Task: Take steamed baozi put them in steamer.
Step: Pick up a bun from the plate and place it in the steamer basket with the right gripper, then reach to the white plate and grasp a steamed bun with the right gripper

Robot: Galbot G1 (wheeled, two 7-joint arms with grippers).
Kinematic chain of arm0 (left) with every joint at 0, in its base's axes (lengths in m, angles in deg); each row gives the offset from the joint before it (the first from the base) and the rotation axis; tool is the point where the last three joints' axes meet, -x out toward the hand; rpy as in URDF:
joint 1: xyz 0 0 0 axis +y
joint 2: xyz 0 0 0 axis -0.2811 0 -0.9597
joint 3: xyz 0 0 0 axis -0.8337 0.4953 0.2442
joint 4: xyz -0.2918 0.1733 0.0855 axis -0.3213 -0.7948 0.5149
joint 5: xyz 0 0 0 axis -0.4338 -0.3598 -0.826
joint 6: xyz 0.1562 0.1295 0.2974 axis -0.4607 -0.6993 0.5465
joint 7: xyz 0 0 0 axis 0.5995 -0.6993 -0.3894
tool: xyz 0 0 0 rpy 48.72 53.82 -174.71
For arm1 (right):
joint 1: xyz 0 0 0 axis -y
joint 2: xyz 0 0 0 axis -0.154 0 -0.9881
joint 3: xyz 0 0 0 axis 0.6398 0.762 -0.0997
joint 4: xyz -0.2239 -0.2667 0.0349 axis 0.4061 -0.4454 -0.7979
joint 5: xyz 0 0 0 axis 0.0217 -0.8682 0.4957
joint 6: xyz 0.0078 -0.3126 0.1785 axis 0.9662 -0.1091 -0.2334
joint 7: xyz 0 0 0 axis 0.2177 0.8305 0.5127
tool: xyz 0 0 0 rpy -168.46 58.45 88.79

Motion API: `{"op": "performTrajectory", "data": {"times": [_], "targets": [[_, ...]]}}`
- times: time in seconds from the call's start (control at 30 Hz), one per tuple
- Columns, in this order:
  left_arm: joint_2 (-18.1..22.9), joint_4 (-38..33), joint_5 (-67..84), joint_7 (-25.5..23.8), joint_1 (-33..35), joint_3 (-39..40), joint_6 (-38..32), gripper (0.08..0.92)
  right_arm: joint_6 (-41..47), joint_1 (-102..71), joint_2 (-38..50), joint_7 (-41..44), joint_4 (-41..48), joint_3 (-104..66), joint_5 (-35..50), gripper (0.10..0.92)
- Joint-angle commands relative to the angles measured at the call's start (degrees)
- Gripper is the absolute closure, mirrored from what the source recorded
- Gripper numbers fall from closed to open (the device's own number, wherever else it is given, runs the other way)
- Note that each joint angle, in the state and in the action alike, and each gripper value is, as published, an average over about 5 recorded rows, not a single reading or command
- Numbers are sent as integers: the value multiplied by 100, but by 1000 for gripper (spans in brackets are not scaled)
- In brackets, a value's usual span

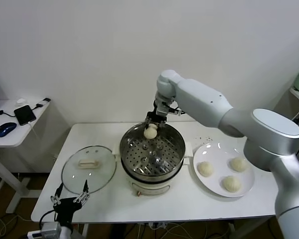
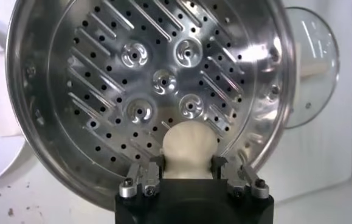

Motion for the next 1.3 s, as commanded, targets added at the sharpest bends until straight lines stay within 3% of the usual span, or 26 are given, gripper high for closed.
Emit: {"op": "performTrajectory", "data": {"times": [0.03,0.63,0.93,1.07,1.3], "targets": [[8,1,3,0,-5,5,8,177,-290,-113,-87,-279,102,7,-515,499],[48,86,38,-3,-107,28,28,177,-290,-328,-250,-596,367,18,-752,493],[43,75,51,-2,-92,2,28,177,-236,-186,-179,-148,118,96,-206,271],[49,61,45,-4,-86,12,33,177,438,19,3,443,-218,236,734,209],[40,-2,35,-25,-75,19,77,177,2576,466,905,1247,-1397,76,2060,203]]}}
